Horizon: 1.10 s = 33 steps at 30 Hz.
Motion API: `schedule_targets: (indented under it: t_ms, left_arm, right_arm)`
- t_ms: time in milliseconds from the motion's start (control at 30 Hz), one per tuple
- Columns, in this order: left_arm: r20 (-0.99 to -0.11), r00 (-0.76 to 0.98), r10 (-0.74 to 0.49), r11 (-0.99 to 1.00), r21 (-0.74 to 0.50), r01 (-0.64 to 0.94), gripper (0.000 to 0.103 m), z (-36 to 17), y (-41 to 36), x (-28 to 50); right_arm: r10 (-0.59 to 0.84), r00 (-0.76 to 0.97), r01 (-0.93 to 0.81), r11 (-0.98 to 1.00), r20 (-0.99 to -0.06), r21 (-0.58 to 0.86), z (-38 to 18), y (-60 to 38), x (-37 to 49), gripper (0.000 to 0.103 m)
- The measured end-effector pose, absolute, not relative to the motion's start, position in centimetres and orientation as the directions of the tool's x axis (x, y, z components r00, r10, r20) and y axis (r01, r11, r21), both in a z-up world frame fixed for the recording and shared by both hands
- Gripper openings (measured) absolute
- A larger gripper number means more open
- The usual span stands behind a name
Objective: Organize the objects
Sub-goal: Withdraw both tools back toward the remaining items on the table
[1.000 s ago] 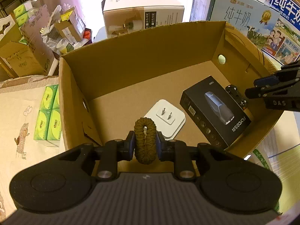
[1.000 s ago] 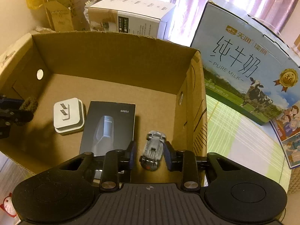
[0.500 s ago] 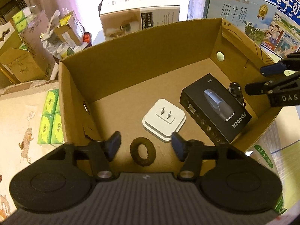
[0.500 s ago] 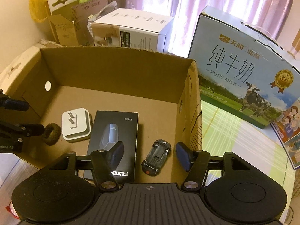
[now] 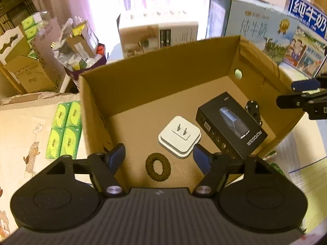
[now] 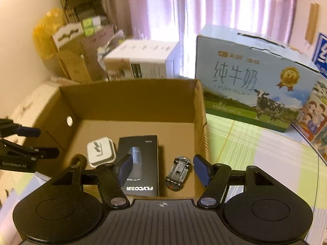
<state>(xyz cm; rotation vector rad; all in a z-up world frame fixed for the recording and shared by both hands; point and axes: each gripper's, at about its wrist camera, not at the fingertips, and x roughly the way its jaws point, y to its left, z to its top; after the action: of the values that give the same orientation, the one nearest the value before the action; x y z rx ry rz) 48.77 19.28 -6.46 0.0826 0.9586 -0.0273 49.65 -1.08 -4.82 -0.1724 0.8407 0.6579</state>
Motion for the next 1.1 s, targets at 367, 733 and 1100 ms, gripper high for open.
schedule_targets:
  t_ms: [367,733,1100]
  left_arm:
    - [-0.751,0.660,0.015,1.000,0.023,0.004,0.077,-2.5,20.8,43.6]
    - [-0.738,0.674,0.033,0.999,0.006,-0.043,0.081,-1.7,21.8,38.0]
    - [-0.788,0.615,-0.018,0.999,-0.043,-0.026,0.081,-4.8,20.3,33.1]
  right_arm:
    - [0.527,0.497,-0.545,0.808,-0.689,0.225,-3.2,-5.7,44.9,0.070]
    - [0.531,0.479,-0.509,0.817,-0.699,0.272,-4.0,-8.4,40.2,0.073]
    - [0.513,0.442,-0.446,0.837,-0.736,0.316,-6.3,-10.7,37.2,0.074]
